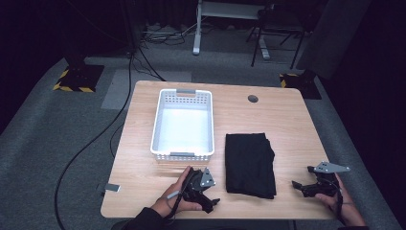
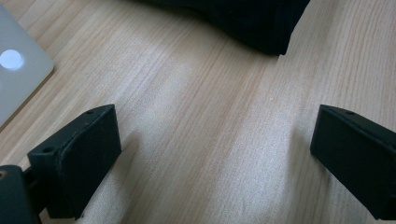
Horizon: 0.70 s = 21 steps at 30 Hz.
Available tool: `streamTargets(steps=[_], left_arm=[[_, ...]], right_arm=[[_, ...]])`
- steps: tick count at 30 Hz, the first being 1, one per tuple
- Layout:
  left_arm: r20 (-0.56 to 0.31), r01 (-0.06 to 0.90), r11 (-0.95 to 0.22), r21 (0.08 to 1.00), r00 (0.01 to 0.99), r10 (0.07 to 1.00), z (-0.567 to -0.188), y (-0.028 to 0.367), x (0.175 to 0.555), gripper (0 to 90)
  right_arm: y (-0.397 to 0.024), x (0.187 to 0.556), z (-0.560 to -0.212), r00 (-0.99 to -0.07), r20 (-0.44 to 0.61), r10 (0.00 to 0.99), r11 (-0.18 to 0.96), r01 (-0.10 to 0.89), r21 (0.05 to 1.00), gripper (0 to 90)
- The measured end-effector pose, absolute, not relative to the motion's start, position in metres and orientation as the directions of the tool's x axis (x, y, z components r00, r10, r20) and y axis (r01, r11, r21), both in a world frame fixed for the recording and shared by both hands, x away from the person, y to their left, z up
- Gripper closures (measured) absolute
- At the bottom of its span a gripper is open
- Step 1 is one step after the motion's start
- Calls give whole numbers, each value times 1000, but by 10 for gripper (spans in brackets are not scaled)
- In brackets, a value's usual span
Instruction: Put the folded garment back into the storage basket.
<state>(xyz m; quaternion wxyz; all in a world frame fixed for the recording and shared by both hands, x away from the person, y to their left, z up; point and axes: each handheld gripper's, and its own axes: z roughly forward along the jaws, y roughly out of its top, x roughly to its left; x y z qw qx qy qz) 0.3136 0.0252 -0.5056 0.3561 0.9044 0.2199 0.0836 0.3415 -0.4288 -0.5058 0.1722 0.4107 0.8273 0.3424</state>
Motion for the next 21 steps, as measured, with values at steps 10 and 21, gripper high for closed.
streamTargets(steps=[10,21], left_arm=[[-4,340,-650,680,888,460,-506,25,313,16],[-8,343,-650,678,888,460,-506,22,313,6]], right_arm=[[-429,341,-506,-604,-4,797,429,561,708,4],[-429,342,-506,-603,-4,797,428,562,708,4]])
